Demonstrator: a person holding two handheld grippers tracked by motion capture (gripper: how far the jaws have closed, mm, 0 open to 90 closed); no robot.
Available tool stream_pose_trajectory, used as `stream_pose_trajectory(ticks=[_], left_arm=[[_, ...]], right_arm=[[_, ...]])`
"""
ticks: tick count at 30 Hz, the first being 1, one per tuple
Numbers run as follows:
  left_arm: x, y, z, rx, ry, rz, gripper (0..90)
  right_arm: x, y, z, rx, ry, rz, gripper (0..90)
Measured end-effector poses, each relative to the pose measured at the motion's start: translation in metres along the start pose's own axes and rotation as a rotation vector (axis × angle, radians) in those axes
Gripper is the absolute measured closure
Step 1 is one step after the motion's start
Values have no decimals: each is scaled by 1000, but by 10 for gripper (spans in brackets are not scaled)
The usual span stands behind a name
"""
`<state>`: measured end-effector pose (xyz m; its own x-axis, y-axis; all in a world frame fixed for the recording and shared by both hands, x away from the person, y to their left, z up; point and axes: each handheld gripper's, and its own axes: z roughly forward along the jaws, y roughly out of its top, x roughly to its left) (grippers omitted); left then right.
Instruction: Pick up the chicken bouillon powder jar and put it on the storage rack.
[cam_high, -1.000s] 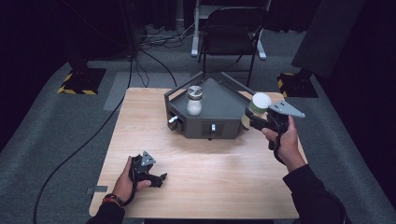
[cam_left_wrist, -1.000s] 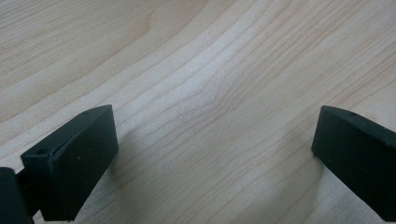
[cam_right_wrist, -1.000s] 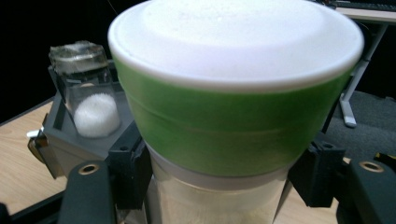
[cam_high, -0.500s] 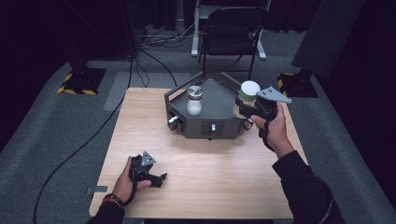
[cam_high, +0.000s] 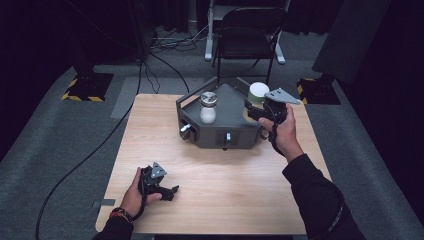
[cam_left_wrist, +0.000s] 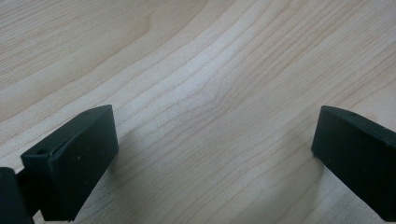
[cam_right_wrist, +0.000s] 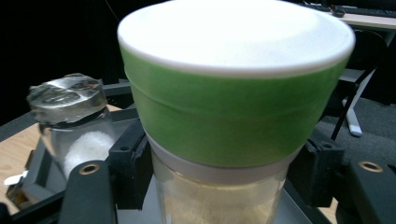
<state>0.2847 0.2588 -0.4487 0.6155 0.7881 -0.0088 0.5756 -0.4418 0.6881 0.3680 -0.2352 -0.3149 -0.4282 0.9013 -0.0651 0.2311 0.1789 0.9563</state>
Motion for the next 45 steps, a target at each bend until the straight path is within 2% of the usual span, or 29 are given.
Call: stream_pose_trajectory(ticks=[14,20,34,40,45], left_arm=[[0,0,0,0,-1,1,0],[0,0,0,-1,-2,2,0],[1,-1,0,-1,-3,5,0],[1,-1,0,-2,-3,6,0],[1,-1,0,-1,-3,6,0]], right_arm=[[5,-3,25,39,-35,13,331],[8,-8,31,55,-29,9,332],[14,-14,34,52,-38,0,334],[9,-18,33,30,-16,42,311],[11,-19,33,31,-18,4,244]])
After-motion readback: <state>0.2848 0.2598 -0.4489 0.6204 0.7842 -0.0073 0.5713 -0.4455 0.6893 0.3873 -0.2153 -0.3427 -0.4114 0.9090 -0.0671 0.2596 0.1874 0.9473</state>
